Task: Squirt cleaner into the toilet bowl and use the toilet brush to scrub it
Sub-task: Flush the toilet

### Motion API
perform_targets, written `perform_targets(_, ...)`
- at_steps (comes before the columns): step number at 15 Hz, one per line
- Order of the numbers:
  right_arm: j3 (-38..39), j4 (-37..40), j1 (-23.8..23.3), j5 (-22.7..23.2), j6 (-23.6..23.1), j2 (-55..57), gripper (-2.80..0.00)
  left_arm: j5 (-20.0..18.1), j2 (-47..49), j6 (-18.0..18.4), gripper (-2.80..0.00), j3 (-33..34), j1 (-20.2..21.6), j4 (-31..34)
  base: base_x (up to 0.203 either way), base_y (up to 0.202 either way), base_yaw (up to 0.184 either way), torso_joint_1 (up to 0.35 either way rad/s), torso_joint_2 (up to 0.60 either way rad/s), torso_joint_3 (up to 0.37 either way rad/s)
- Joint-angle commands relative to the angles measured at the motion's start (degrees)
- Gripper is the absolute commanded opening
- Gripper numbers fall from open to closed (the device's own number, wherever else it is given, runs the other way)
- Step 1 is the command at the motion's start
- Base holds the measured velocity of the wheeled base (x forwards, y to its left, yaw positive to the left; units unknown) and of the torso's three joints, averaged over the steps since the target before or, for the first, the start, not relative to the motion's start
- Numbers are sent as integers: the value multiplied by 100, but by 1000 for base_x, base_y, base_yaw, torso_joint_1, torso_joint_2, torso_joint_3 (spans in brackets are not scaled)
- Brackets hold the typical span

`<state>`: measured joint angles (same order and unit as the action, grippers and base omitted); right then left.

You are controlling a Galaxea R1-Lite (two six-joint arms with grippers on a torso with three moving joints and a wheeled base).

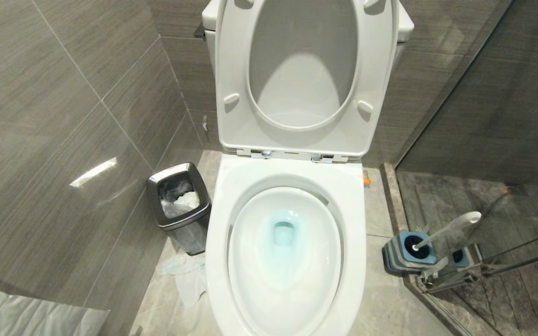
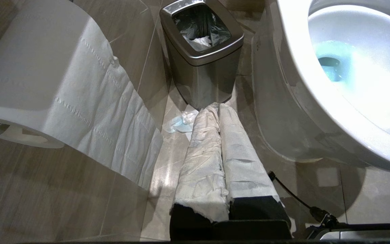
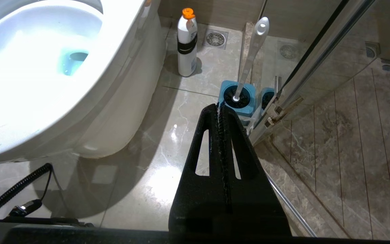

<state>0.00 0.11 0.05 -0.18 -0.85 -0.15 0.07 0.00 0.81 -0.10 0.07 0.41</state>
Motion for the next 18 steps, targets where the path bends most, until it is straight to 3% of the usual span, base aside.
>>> perform_targets(1, 9, 2, 4, 1, -3, 15, -280, -49, 2, 174, -280, -9, 1, 3, 0, 0, 0, 0, 0, 0)
perform_targets(3, 9, 3, 1, 1, -3, 15, -280, -218, 0, 490, -280, -61, 1, 3, 0, 0, 0, 0, 0, 0)
perform_targets(7, 9, 6, 4, 1, -3, 15, -280, -265, 64, 569, -280, -112, 1, 22, 0, 0, 0, 0, 0, 0)
perform_targets(14, 9, 7, 4, 1, -3, 15, -280, -1656, 1181, 631, -280, -1786, 1, 228, 0, 0, 0, 0, 0, 0)
perform_targets(18, 8, 7, 4, 1, -3, 15, -280, -2029, 2642, 628, -280, -3108, -6, 169, 0, 0, 0, 0, 0, 0)
